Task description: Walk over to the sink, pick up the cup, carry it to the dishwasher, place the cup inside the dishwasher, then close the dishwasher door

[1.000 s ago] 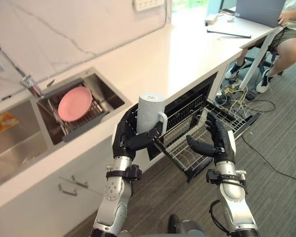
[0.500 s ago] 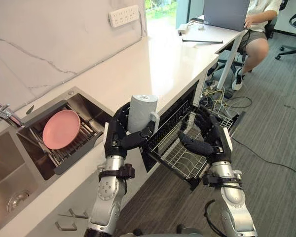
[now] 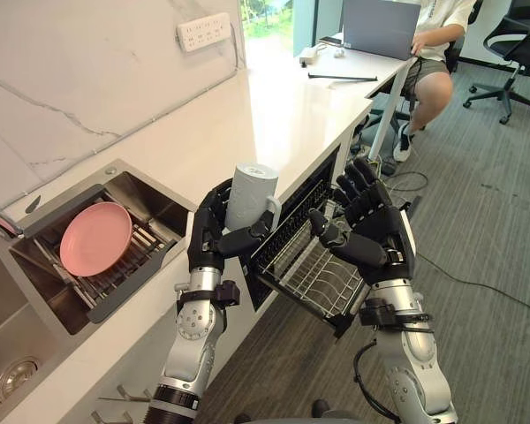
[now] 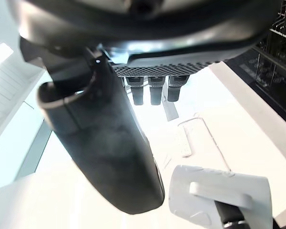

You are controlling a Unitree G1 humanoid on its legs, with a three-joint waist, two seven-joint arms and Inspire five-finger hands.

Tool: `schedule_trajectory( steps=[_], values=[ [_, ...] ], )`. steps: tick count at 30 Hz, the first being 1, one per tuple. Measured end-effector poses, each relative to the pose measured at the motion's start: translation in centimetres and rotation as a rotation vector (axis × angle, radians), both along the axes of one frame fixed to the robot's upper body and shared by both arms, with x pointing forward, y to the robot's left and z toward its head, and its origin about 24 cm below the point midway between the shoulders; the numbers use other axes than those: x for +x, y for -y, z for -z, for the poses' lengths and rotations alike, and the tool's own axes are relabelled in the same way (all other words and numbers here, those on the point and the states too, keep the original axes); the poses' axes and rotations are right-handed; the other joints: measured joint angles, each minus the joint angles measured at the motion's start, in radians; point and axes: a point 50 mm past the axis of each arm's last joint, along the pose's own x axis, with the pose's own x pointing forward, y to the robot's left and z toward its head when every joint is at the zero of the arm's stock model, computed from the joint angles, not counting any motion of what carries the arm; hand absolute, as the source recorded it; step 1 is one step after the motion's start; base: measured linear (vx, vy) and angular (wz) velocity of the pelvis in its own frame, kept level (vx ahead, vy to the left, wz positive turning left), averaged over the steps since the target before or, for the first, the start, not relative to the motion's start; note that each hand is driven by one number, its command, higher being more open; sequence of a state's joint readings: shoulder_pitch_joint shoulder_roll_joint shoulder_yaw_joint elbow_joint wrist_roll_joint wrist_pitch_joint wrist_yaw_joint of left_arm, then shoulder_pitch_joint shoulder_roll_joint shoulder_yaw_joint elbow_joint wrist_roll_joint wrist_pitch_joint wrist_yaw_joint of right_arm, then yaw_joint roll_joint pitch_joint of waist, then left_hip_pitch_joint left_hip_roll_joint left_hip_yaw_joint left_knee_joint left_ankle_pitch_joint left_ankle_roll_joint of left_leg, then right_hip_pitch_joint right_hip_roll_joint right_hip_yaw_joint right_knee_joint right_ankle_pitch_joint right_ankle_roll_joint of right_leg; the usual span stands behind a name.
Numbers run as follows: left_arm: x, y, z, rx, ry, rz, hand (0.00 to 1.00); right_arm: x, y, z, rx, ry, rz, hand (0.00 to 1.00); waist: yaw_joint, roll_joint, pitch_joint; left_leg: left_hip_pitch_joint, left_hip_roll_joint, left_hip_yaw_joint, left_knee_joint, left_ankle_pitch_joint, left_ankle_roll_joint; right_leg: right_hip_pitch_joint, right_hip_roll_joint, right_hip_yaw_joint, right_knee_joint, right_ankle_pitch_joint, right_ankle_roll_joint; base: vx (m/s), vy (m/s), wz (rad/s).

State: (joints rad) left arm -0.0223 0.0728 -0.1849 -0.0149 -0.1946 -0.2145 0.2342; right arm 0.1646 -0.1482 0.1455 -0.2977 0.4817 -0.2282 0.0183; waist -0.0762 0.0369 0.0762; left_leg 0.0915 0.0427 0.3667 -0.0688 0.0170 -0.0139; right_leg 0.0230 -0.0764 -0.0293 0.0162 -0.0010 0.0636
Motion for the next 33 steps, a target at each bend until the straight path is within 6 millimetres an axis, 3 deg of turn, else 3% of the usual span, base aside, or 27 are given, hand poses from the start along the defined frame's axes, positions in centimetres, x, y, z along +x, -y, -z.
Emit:
schedule_trajectory(
  steps=[9,14,19,20,33],
  values=[
    [-0.3,2.7,0.0,0.001,0.003,0.133,0.30,1.0,-1.3,-0.9,0.009,0.040,-0.057,0.90,0.004,-0.005,-0.018,-0.006,-0.019,-0.011,-0.018,0.016,0.012,-0.005,-0.015,-0.008,-0.006,0.007,0.011,-0.01,0.014,0.04],
    [-0.8,5.2,-0.1,0.008,0.017,0.275,0.30,1.6,-1.7,0.6,-0.004,-0.028,-0.055,0.90,0.007,-0.008,-0.036,-0.024,-0.026,-0.040,-0.023,0.027,0.022,-0.008,-0.025,-0.037,-0.008,0.008,0.012,-0.02,0.003,0.17],
    [-0.9,6.1,-0.7,0.002,0.038,0.314,0.30,2.2,-1.7,1.3,-0.012,-0.061,-0.043,0.90,0.006,-0.008,-0.037,-0.032,-0.028,-0.059,-0.024,0.038,0.023,-0.008,-0.027,-0.056,-0.007,0.008,0.012,-0.03,-0.003,0.12],
    [-0.9,6.2,-0.8,-0.004,0.043,0.316,0.30,2.3,-1.7,1.1,-0.012,-0.055,-0.044,0.30,0.006,-0.008,-0.038,-0.035,-0.028,-0.062,-0.024,0.041,0.023,-0.009,-0.027,-0.059,-0.007,0.008,0.011,-0.02,-0.005,0.07],
    [-0.7,6.6,-1.6,-0.021,0.065,0.323,0.30,3.0,-2.1,0.9,0.037,-0.044,-0.056,0.30,0.007,-0.026,-0.076,-0.056,-0.029,-0.087,-0.024,0.059,0.026,-0.019,-0.030,-0.085,-0.005,0.013,0.006,-0.01,0.003,0.06]
  ],
)
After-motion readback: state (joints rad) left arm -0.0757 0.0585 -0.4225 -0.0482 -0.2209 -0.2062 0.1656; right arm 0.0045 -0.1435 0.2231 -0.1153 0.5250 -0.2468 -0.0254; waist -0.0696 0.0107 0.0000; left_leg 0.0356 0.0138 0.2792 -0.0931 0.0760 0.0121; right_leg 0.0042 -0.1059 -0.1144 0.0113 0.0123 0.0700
